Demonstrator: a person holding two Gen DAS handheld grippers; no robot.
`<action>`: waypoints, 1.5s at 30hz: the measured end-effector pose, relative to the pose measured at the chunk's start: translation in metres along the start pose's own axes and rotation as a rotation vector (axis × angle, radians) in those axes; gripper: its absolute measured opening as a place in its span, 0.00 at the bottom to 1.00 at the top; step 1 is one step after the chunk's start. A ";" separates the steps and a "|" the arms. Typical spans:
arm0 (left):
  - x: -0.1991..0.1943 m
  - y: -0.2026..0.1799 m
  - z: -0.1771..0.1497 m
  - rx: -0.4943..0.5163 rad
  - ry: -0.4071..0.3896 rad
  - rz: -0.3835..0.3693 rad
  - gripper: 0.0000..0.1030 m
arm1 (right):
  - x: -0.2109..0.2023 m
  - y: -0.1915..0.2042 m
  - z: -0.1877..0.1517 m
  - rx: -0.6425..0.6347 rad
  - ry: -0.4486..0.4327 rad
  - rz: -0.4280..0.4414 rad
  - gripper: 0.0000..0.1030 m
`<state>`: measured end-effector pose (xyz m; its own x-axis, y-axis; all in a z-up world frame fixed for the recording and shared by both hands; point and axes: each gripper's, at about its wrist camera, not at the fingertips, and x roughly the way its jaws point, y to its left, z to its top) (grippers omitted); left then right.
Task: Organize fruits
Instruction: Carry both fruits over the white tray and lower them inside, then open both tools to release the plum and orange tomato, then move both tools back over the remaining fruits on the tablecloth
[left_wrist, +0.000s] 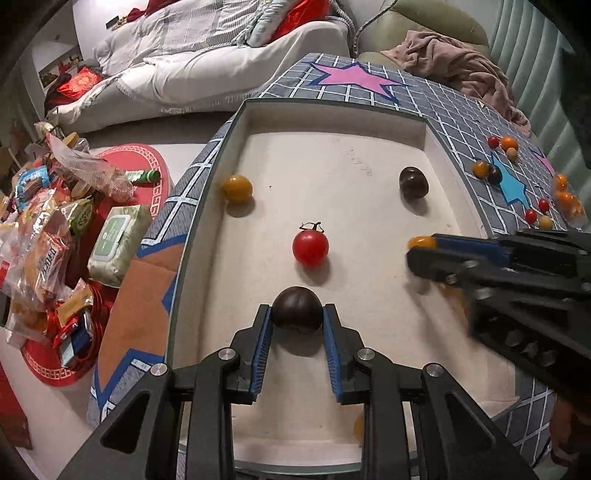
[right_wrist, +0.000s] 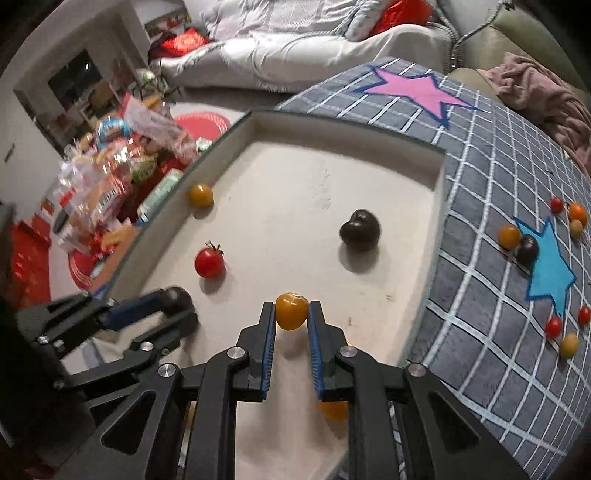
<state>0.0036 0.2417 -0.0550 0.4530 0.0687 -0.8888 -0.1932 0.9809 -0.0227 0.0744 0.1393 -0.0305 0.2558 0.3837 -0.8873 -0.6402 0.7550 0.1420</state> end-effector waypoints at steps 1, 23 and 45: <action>0.000 -0.001 0.000 0.005 -0.001 0.005 0.28 | 0.002 0.001 0.000 -0.011 0.009 -0.008 0.19; -0.025 -0.006 -0.006 -0.021 -0.065 0.011 0.90 | -0.067 -0.047 -0.020 0.181 -0.153 0.069 1.00; -0.096 -0.103 0.025 0.166 -0.170 -0.118 0.90 | -0.151 -0.184 -0.122 0.408 -0.184 -0.105 1.00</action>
<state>0.0021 0.1386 0.0440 0.6063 -0.0318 -0.7946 0.0087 0.9994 -0.0333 0.0654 -0.1228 0.0235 0.4519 0.3543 -0.8187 -0.2758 0.9283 0.2496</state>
